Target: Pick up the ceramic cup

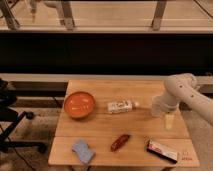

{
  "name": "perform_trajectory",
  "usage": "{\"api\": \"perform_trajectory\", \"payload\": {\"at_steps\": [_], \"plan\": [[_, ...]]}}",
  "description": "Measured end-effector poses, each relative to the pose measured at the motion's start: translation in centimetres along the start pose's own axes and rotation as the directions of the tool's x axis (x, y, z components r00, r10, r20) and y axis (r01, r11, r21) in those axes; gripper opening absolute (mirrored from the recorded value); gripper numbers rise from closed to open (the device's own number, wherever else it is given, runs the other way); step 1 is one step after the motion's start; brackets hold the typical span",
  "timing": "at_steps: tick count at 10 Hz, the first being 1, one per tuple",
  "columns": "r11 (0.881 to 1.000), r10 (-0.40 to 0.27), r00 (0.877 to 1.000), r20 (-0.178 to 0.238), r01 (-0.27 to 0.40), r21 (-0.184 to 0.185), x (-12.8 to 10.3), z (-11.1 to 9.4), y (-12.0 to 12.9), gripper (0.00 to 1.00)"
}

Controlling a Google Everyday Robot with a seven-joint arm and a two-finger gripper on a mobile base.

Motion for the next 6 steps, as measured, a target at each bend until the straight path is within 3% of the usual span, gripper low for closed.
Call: {"api": "perform_trajectory", "payload": {"at_steps": [6], "plan": [[1.000, -0.016, 1.000, 0.000, 0.016, -0.002, 0.09, 0.11, -0.05, 1.00]]}}
